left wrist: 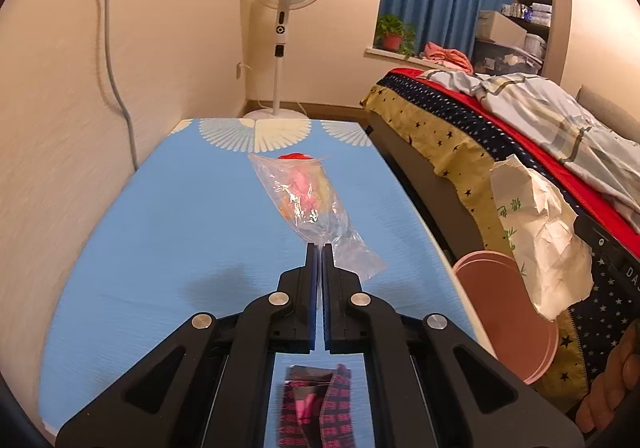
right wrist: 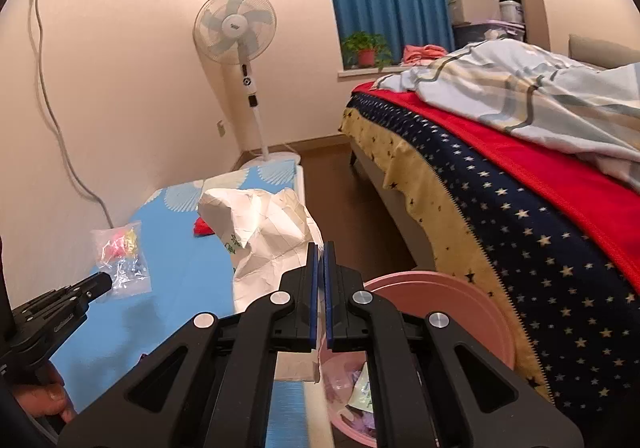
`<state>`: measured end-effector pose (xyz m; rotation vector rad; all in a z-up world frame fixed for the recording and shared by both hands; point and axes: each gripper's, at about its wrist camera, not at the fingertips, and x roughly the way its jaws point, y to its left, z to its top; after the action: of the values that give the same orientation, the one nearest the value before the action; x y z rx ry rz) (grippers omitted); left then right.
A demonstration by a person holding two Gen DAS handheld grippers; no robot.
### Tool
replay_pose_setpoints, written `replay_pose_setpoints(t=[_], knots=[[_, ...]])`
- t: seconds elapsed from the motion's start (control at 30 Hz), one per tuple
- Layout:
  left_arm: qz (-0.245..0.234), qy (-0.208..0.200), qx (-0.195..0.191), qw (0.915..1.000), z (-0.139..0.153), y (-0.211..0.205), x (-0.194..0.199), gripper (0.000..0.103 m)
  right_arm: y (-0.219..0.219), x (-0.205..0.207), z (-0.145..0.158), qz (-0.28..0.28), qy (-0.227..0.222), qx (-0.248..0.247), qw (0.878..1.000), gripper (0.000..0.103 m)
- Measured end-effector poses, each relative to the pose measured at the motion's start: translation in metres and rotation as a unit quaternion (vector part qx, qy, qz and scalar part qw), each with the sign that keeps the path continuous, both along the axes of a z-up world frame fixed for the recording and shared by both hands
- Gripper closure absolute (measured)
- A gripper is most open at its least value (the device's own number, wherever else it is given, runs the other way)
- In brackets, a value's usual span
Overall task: Collect trash
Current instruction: 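Carry the clear bag in left tool while right tool carries the white bag to the pink bin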
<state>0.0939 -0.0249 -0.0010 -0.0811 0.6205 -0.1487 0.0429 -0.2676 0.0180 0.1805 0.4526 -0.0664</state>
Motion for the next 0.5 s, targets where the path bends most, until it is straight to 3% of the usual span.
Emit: replay_pose_setpoints(t=[0.5], knots=[[-0.029,-0.010,-0.001,0.9995,0.004,-0.025,-0.009,0.101,-0.021,-0.010,0.010,-0.034,-0.016,0.003,0.999,0.100]])
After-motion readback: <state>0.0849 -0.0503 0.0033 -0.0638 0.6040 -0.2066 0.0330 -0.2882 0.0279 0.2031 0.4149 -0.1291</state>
